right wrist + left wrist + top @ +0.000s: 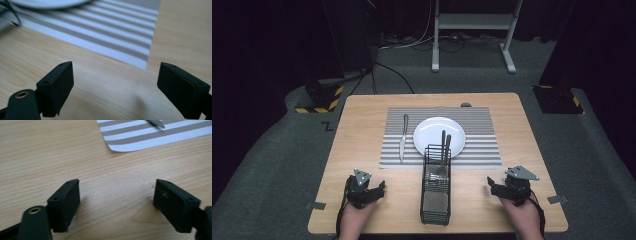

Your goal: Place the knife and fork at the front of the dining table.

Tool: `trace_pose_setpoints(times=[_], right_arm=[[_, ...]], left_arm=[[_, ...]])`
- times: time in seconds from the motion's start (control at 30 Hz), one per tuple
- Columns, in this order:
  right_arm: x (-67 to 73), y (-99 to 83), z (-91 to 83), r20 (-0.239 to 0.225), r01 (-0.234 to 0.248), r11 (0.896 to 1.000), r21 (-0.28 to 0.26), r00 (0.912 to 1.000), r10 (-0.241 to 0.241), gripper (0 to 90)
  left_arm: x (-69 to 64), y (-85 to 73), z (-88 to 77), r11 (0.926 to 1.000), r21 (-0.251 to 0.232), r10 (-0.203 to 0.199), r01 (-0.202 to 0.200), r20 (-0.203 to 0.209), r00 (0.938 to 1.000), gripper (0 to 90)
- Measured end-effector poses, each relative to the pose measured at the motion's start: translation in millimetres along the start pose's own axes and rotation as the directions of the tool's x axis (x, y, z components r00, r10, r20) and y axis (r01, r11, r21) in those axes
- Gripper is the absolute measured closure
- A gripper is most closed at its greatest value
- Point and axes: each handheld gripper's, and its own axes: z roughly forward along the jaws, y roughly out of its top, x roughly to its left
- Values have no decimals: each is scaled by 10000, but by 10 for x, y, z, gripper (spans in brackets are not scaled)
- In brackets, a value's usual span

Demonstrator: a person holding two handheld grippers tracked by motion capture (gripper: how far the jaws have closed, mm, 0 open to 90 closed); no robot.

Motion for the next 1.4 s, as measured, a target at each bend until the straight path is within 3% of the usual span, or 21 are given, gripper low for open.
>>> trace_pose_setpoints(times=[0.13, 0.27, 0.6, 0.87, 1.1, 1.27, 1.33, 1.4], right_arm=[[174, 130, -109, -354, 123, 9960, -890, 9993, -155, 132], [317, 269, -195, -554, 161, 9871, -1590, 9981, -252, 132], [519, 679, -230, -701, -75, 9672, -2538, 9975, -107, 133], [745, 972, -142, -923, -44, 9615, -2748, 9955, -218, 131], [829, 1100, -31, -1010, -295, 9560, -2919, 9949, -2, 131], [895, 1186, 16, -1373, -405, 9476, -3168, 9905, -36, 137], [925, 1223, 33, -1372, -483, 9533, -2980, 9905, 73, 203], [951, 1245, 36, -1562, -613, 9494, -3080, 9876, 130, 343]], left_arm=[[27, 4, 12, 9998, 87, -202, 201, 226, 9995, 150], [24, 14, 24, 9999, 120, -102, 100, 230, 9997, 136], [27, 15, 27, 9998, 121, -134, 130, 316, 9994, 129], [34, 15, 25, 9999, 152, -72, 66, 357, 9993, 128], [32, 12, 22, 9999, 153, -71, 65, 370, 9993, 130], [32, 12, 22, 9999, 153, -65, 59, 365, 9993, 130], [32, 12, 19, 9999, 159, -26, 20, 364, 9993, 132], [30, 11, 18, 9999, 143, -16, 11, 354, 9994, 134]])
